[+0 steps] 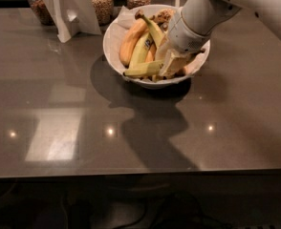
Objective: Pick banana from white bowl
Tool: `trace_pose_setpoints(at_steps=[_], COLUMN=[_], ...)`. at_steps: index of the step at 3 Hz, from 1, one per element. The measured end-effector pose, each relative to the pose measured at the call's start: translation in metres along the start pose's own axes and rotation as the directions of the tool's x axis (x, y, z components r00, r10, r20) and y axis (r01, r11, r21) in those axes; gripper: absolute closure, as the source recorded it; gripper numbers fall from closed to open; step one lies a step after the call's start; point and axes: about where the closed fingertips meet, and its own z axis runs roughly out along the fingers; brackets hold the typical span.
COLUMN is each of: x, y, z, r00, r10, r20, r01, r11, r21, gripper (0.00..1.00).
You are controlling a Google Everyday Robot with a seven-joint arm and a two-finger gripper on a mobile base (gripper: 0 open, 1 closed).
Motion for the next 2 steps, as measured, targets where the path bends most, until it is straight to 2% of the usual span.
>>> trace_pose_setpoints(at_steps=[1, 2], x=[-0.003, -0.008], y=[-0.002, -0.003], z=[-0.023, -0.057], r00=[1.0, 0.999], r10=[-0.022, -0.037], r20=[-0.002, 0.035], r01=[0.022, 0.037], r11=[0.9998, 0.9992], r21=[-0.004, -0.016], gripper=[1.0, 1.0])
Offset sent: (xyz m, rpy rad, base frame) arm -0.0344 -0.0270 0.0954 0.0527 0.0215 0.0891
